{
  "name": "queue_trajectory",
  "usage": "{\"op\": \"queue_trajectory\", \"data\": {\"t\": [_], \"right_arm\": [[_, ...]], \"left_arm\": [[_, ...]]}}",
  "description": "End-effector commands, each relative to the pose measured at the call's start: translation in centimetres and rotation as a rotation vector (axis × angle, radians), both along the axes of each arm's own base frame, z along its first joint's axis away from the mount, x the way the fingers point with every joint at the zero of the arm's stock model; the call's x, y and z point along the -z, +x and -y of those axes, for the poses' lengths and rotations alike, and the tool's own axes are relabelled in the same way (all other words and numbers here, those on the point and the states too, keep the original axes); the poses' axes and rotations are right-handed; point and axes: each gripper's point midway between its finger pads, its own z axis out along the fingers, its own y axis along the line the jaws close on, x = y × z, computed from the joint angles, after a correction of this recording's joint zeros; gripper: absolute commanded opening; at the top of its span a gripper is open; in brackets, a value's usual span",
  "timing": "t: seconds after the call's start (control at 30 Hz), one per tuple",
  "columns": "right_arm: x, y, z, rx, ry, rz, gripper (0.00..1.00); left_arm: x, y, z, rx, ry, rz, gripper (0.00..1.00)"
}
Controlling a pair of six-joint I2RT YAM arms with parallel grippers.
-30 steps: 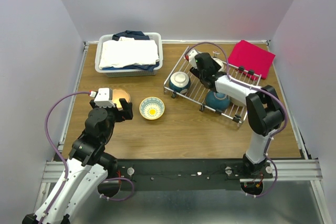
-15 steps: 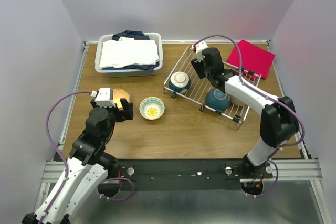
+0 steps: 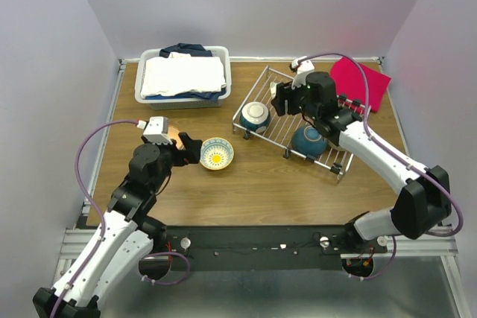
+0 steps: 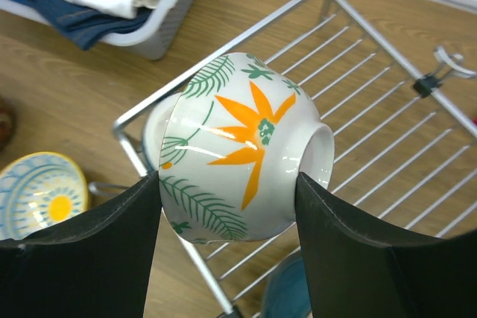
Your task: Unload the bowls from the dish rack
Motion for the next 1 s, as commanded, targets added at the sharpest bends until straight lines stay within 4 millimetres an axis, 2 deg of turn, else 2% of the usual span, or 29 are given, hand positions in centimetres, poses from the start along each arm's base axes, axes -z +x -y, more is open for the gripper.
{"op": "queue_trajectory", "data": {"t": [0.0,0.1,0.13,0.17,0.3,0.57,0.73,0.97], "right_arm": [[-3.7,-2.9,-2.9,-0.120,0.253,0.009,0.41],[-5.7,-4.4,-3.9,-0.183,0.366,0.026,0.41],[-5.3,-5.0,-4.3,-0.206,0.388,0.007,0.41],[-5.9,-5.3,-4.6,-0.217,0.428,0.010,0.41],[-6.9,-6.9,-5.5,-0.286,0.517,-0.003,0.41],[-9.2,-10.0,-6.9,-0.415,0.730,-0.040,0.41],[-9.7,-11.2,-7.4,-0.464,0.808,-0.070,0.41],[-10.3,-12.4,-7.9,-0.518,0.916,-0.118,0.41]], "left_arm": [[-2.6,1.2,2.9,0.085,-0.147,0.053,0.99],[-3.5,1.9,4.1,0.116,-0.205,0.061,0.99],[-3.7,2.1,4.3,0.115,-0.217,0.062,0.99],[-3.6,2.2,5.2,0.150,-0.246,0.043,0.99],[-4.6,3.1,6.8,0.193,-0.324,0.047,0.99],[-5.2,4.4,9.0,0.235,-0.430,0.022,0.99],[-5.9,4.7,10.1,0.263,-0.485,0.030,0.98],[-5.7,5.2,11.8,0.297,-0.527,0.000,0.95]]}}
